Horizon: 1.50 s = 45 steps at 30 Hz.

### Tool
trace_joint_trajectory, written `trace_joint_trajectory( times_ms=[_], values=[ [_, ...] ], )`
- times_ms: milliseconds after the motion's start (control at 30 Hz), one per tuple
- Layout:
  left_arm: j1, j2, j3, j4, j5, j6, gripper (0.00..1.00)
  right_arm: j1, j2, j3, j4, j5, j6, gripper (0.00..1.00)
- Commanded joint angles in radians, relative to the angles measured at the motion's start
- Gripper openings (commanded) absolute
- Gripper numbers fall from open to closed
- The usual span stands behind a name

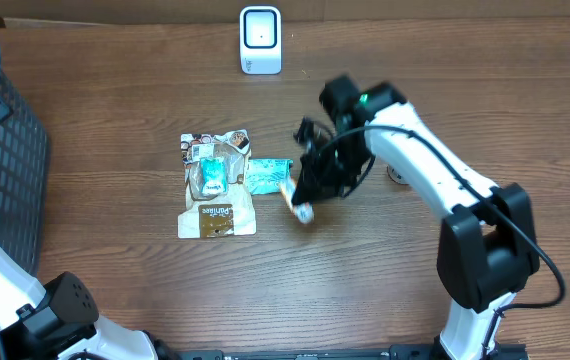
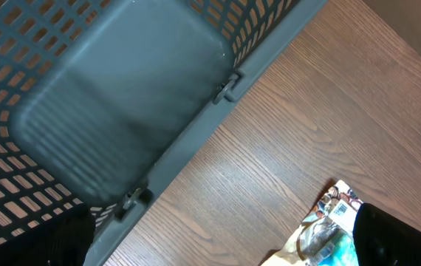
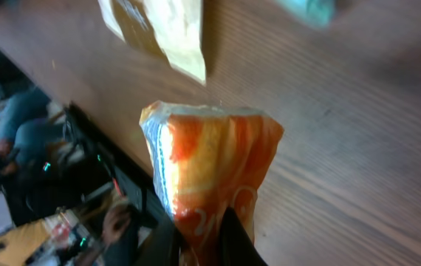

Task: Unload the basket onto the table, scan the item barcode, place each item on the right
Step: 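Move the orange tissue pack right of the pile and set it down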

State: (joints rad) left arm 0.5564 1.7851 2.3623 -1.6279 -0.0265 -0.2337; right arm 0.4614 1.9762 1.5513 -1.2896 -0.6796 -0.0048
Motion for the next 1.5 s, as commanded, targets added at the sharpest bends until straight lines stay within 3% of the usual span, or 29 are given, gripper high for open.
trace_joint_trajectory(
  times_ms=[0,67,133,267,500,867,1033,1167,1267,1467],
  values=[
    [0.0,-0.005,-0.006,0.002,0.001,-0.01,0.99,0.012,0.003,-0.13,0.073,-0.104,-0.048,0.04],
    [0.0,-0.005,-0.006,0.002,0.001,-0.01,1.0,0.012,0.003,-0.175,0.104,-0.095,-0.044,0.07],
    [0.0,-0.005,-0.006,0.002,0.001,-0.01,1.0,0.012,0.003,-0.192,0.117,-0.058,-0.022,0.17],
    [0.0,-0.005,-0.006,0.002,0.001,-0.01,1.0,0.006,0.002,-0.187,0.13,0.183,0.09,0.23],
    [0.0,-0.005,-0.006,0.002,0.001,-0.01,1.0,0.002,0.002,-0.113,0.13,0.46,0.181,0.47],
    [0.0,-0.005,-0.006,0.002,0.001,-0.01,0.99,0.002,0.002,0.03,0.015,0.775,0.268,0.46],
    [0.0,-0.005,-0.006,0.002,0.001,-0.01,1.0,0.013,0.002,0.06,-0.051,0.671,0.225,0.33],
    [0.0,-0.005,-0.006,0.002,0.001,-0.01,1.0,0.077,-0.003,0.068,-0.079,0.644,0.179,0.33],
    [0.0,-0.005,-0.006,0.002,0.001,-0.01,1.0,0.157,-0.005,0.068,-0.073,0.707,0.181,0.34],
    [0.0,-0.005,-0.006,0.002,0.001,-0.01,0.99,0.308,-0.005,0.068,-0.059,0.961,0.262,0.56]
  ],
)
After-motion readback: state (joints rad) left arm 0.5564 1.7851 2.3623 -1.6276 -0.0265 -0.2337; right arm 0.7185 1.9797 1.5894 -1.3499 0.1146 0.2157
